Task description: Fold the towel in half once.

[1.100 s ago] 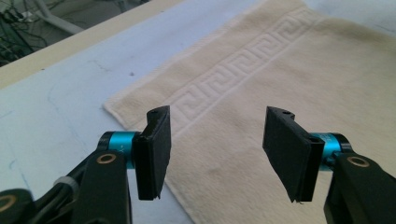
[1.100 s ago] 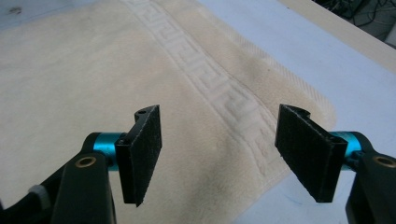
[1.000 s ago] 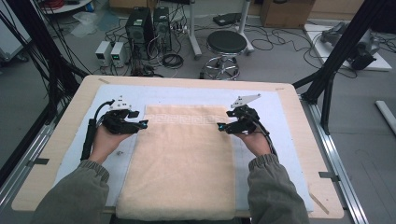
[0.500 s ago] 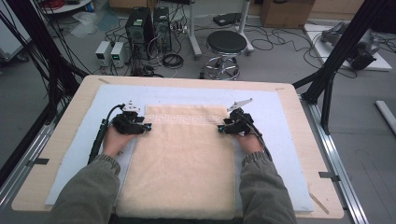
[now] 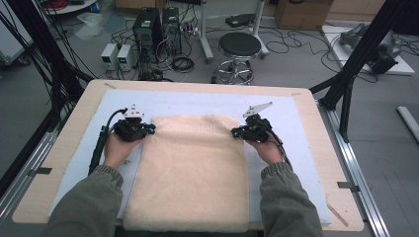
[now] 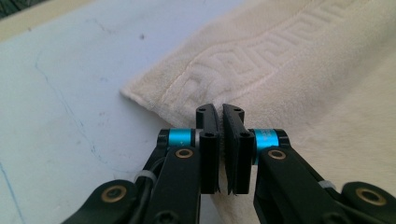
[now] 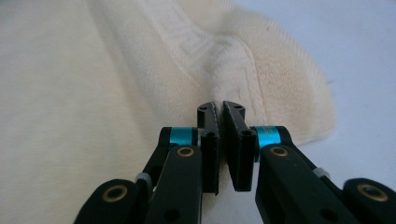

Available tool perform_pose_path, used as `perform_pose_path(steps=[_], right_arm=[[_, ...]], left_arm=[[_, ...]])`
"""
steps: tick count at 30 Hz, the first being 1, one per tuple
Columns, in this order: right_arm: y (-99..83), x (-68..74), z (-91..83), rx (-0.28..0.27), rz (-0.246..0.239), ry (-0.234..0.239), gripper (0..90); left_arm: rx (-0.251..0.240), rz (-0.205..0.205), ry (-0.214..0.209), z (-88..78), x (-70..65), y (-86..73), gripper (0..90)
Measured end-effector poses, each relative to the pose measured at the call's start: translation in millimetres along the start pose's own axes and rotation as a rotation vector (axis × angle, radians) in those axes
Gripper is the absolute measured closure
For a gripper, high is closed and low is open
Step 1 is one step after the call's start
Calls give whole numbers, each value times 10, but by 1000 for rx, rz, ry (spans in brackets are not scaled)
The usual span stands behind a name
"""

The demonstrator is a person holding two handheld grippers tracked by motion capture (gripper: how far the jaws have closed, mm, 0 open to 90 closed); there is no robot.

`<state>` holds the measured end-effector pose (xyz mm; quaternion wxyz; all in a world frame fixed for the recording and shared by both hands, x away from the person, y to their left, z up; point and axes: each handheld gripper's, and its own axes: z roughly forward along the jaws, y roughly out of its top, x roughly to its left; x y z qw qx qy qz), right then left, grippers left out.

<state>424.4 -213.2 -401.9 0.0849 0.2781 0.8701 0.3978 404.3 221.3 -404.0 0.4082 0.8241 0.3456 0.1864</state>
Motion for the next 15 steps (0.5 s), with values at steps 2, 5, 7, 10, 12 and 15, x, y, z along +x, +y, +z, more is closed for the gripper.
perform_pose_path(steps=[2, 5, 7, 10, 12, 15], right_arm=[[36, 81, -150, -32, -20, 21, 851], [62, 270, -349, -38, -66, 62, 851], [26, 449, -445, -30, -102, 87, 850], [-92, 640, -492, -4, -119, 117, 847], [-159, 737, -471, 35, -129, 126, 844], [-288, 831, -404, 61, -125, 153, 841]], left_arm=[[-35, 10, -6, -134, -36, 19, 851], [-75, 45, -10, -354, -140, -16, 850], [-81, 78, -23, -501, -251, -122, 848], [-39, 127, -51, -630, -424, -319, 846], [-34, 137, -70, -682, -506, -435, 843], [-12, 131, -96, -711, -598, -603, 835]])
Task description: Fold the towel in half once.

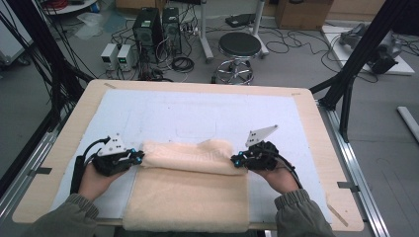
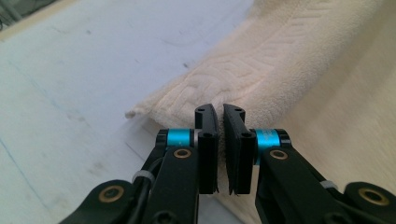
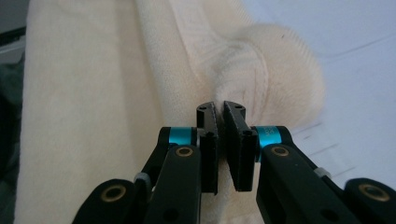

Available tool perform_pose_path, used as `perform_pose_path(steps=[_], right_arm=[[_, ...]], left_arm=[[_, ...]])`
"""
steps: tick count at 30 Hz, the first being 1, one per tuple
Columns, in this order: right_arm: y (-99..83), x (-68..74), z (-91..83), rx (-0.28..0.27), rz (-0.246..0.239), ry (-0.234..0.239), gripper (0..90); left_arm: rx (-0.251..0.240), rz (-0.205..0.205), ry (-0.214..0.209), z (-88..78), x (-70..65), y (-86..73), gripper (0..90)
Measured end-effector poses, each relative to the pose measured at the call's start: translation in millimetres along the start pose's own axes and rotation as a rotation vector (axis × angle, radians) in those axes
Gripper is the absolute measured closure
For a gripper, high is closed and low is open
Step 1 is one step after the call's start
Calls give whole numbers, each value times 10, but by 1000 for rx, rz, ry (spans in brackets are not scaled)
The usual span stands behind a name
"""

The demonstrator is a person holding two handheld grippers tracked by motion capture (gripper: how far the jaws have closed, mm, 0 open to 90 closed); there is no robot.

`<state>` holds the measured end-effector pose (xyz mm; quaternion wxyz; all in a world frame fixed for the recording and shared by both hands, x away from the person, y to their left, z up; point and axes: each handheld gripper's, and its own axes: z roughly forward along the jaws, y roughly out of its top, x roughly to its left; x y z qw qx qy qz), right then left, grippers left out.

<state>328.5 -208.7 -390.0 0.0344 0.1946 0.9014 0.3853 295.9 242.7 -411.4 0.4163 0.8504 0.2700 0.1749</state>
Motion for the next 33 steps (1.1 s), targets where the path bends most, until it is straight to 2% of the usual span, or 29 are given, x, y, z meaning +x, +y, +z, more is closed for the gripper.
perform_pose_path(steps=[3, 5, 9, 11, 16, 20, 22, 25, 27, 29, 30, 33], right_arm=[[-106, 47, 44, 5, 17, 20, 793], [-143, 49, 17, -24, 29, 19, 720], [-178, -13, -70, -74, 66, -24, 619], [-193, -65, -66, -77, 85, -44, 567], [-189, -187, 59, -74, 121, -67, 496], [-189, -273, 195, -63, 134, -83, 457], [-206, -319, 279, -41, 158, -72, 461], [-217, -339, 381, -9, 138, -49, 537], [-211, -338, 403, -14, 135, -13, 678], [-199, -330, 398, -18, 113, -12, 752], [-194, -327, 389, -20, 111, -11, 775], [-186, -314, 331, -37, 106, -23, 831]], left_arm=[[16, -7, -20, -2, -32, -52, 774], [21, -10, -10, -29, -9, -35, 702], [-2, -31, 10, -68, 66, 40, 598], [-10, -35, 16, -58, 104, 74, 561], [2, -87, 30, 137, 238, 137, 502], [39, -121, 22, 354, 304, 138, 491], [73, -118, 11, 448, 318, 114, 491], [107, -136, -35, 529, 339, 72, 516], [97, -126, -63, 526, 342, 72, 633], [95, -99, -62, 522, 314, 85, 735], [93, -79, -52, 511, 291, 96, 765], [82, -66, -36, 486, 279, 110, 823]])
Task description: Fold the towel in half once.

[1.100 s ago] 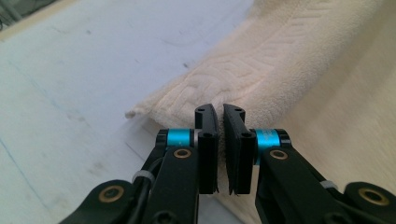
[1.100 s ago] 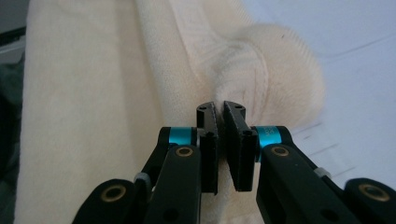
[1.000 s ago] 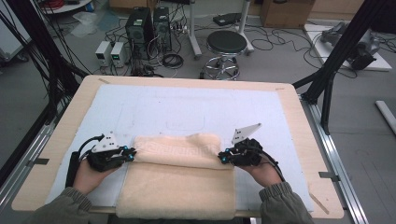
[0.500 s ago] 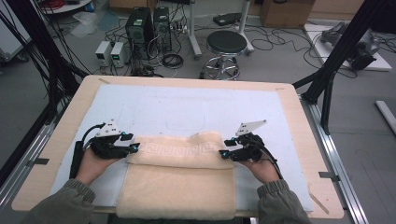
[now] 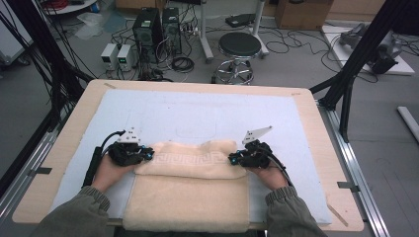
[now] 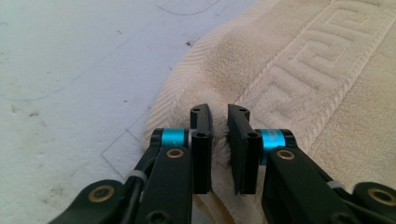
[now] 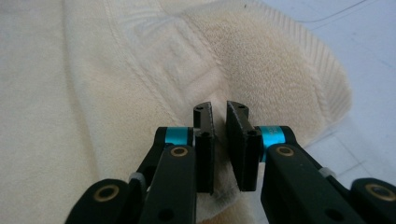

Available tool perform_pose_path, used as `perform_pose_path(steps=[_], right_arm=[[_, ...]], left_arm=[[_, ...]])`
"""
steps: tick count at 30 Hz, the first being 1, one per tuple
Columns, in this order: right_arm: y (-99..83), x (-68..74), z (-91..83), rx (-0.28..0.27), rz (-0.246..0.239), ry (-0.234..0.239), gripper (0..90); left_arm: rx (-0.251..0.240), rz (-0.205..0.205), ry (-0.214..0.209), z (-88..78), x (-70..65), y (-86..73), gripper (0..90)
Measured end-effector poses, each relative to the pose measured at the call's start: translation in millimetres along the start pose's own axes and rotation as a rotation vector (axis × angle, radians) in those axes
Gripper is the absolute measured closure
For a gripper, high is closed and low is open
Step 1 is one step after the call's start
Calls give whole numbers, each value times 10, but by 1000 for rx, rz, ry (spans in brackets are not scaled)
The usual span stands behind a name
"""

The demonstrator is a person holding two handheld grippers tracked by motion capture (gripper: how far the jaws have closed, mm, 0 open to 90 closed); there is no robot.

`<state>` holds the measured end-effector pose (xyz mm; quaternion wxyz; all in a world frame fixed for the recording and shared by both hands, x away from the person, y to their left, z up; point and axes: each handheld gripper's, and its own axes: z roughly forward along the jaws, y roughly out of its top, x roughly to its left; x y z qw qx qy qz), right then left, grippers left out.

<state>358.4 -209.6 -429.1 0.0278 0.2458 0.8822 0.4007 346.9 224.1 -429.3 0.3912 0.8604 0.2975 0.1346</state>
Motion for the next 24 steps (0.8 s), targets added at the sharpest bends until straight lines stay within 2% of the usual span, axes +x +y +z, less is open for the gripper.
perform_pose_path(steps=[4, 6, 8, 11, 14, 16, 18, 19, 20, 22, 24], right_arm=[[19, 61, -90, -5, -20, -8, 839], [39, 110, -172, -34, -44, -18, 841], [55, 188, -267, -64, -66, -28, 843], [62, 361, -401, -77, -113, -42, 845], [42, 599, -548, -98, -173, -41, 846], [5, 768, -637, -108, -199, -20, 846], [-57, 927, -700, -115, -230, 15, 839], [-84, 978, -710, -108, -230, 37, 827], [-121, 1029, -714, -89, -244, 58, 802], [-157, 1037, -704, -80, -240, 64, 775], [-175, 955, -690, -88, -200, 52, 750]], left_arm=[[-36, 5, 16, -93, -29, 23, 839], [-65, 23, 33, -187, -73, 49, 841], [-94, 37, 48, -280, -125, 65, 841], [-132, 77, 66, -462, -256, 73, 839], [-161, 123, 51, -667, -441, 33, 836], [-179, 142, 11, -838, -580, -59, 833], [-167, 150, -37, -943, -664, -158, 809], [-151, 151, -82, -988, -704, -228, 790], [-140, 162, -97, -1008, -723, -265, 759], [-119, 169, -97, -1029, -752, -341, 721], [-115, 153, -88, -1014, -716, -357, 694]])
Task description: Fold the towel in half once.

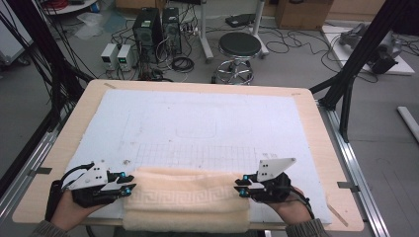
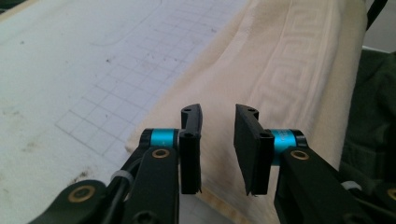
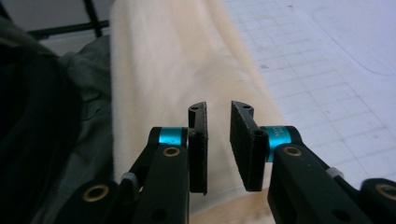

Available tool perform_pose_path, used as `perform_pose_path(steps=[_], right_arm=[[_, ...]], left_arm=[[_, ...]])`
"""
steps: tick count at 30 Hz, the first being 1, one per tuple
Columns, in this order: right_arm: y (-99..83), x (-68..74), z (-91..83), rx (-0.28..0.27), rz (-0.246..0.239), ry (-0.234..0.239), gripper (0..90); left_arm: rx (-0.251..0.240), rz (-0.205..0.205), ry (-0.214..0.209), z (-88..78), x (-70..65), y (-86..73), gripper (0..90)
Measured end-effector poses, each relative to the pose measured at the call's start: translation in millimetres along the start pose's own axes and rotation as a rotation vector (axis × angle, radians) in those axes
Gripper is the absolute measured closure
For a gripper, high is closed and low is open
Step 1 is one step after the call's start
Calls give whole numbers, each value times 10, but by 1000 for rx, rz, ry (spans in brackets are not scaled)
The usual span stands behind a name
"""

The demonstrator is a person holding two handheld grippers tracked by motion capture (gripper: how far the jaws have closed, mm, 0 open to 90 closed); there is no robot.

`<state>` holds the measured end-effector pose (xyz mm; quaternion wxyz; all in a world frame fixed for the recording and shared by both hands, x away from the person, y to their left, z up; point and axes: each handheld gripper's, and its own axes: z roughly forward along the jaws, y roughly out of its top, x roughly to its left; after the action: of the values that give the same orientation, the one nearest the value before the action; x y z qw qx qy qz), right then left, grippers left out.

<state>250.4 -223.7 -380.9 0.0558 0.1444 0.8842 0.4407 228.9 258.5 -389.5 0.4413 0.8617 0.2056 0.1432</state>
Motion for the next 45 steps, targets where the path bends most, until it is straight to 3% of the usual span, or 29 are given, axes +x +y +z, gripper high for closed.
perform_pose_path(steps=[6, 10, 14, 17, 20, 23, 26, 28, 31, 40, 43, 45], right_arm=[[-69, -272, 136, 26, 55, -43, 665], [-144, -467, 233, 44, 104, -76, 635], [-198, -605, 292, 75, 130, -105, 630], [-249, -658, 345, 90, 155, -87, 604], [-271, -621, 378, 98, 164, -36, 560], [-314, -578, 389, 114, 173, 0, 544], [-379, -566, 413, 133, 191, 19, 599], [-385, -562, 410, 124, 185, 43, 752], [-352, -529, 418, 132, 142, 33, 807], [-247, -590, 375, 123, 111, -46, 843], [-179, -703, 349, 102, 119, -68, 847], [-123, -763, 367, 132, 115, -84, 853]], left_arm=[[17, -50, 55, 198, 213, -77, 672], [34, -105, 81, 396, 394, -142, 660], [73, -112, 99, 535, 480, -165, 636], [96, -108, 93, 594, 490, -174, 615], [110, -101, 73, 611, 467, -197, 584], [112, -153, 60, 605, 496, -224, 533], [114, -208, 28, 606, 541, -239, 550], [120, -198, -7, 602, 532, -222, 706], [133, -152, 13, 609, 477, -178, 821], [79, -138, 109, 601, 546, -17, 848], [78, -123, 143, 637, 620, 94, 850], [72, -128, 169, 668, 683, 162, 851]])
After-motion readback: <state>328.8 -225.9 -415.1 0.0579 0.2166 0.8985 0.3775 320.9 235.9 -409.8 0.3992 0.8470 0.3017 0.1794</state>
